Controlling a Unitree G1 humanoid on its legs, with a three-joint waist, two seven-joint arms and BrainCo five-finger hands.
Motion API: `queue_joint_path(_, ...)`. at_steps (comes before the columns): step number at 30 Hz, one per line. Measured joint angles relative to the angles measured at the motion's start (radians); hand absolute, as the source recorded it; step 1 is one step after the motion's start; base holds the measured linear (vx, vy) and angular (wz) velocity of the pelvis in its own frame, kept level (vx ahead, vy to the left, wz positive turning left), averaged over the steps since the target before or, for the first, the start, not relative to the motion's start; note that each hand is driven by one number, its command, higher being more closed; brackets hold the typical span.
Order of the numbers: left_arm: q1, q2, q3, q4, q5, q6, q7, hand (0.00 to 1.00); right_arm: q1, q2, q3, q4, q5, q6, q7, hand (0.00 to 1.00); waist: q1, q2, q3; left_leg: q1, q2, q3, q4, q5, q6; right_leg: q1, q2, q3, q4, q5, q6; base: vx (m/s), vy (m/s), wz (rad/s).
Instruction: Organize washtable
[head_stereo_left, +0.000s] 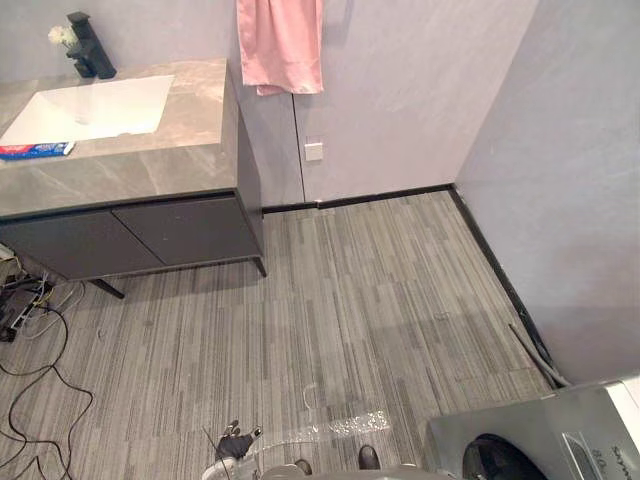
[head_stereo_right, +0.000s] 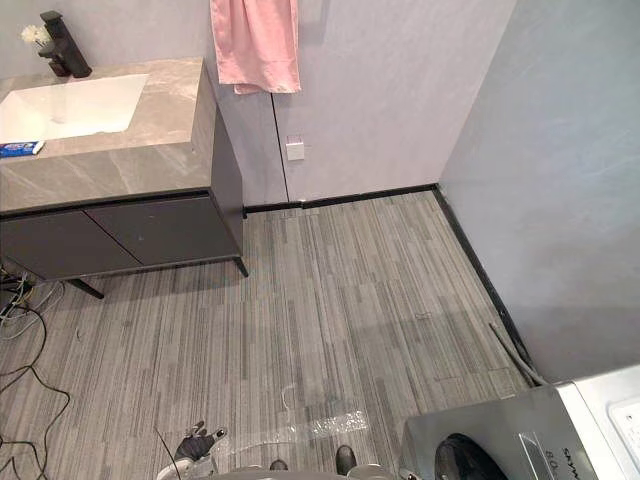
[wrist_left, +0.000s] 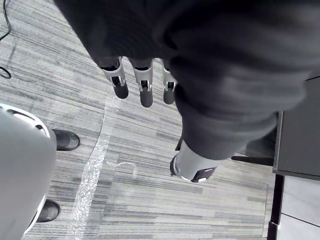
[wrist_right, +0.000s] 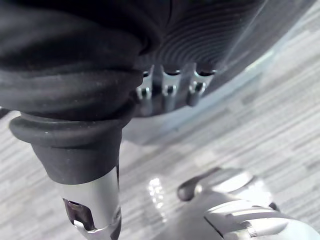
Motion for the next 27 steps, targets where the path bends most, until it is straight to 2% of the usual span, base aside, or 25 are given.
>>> queue_joint_path(7,-0.010,0.002,-0.051,0.006,0.015,0.001,-0.005,0.00,-0.006,-0.011,0.058,0.001,-0.006,0.000,0.001,0.00,0.000,0.005,-0.002,-0.004,0.001,-0.031,-0.028,0.016,0.004,0.002,0.003,-0.030,-0.022,0.002,0.000,0.02,-0.034,0.10)
queue_joint_path(13,-0.007,0.001,-0.054,0.017,0.015,0.001,-0.012,0.00,-0.009,-0.019,0.058,0.007,-0.038,0.000,0.001,0.00,0.001,0.019,-0.013,-0.003,0.003,-0.057,-0.038,0.017,0.003,0.011,0.006,-0.052,-0.036,0.017,0.001,-0.03,-0.019,0.11)
queue_joint_path(16,0.003,0.002,-0.054,0.022,0.015,0.001,-0.012,0.00,-0.009,-0.018,0.058,0.008,-0.039,0.000,0.000,0.00,0.002,0.016,-0.015,-0.001,0.001,-0.058,-0.052,0.022,0.012,0.020,0.004,-0.050,-0.066,0.042,0.001,-0.06,-0.001,-0.01)
queue_joint_path(27,0.011,0.006,-0.053,0.027,0.015,0.000,-0.011,0.00,-0.009,-0.017,0.058,0.008,-0.039,0.000,-0.002,0.00,0.000,0.003,-0.020,0.006,-0.001,-0.065,-0.070,0.033,0.008,0.012,0.005,-0.054,-0.070,0.045,0.005,-0.04,-0.004,0.00)
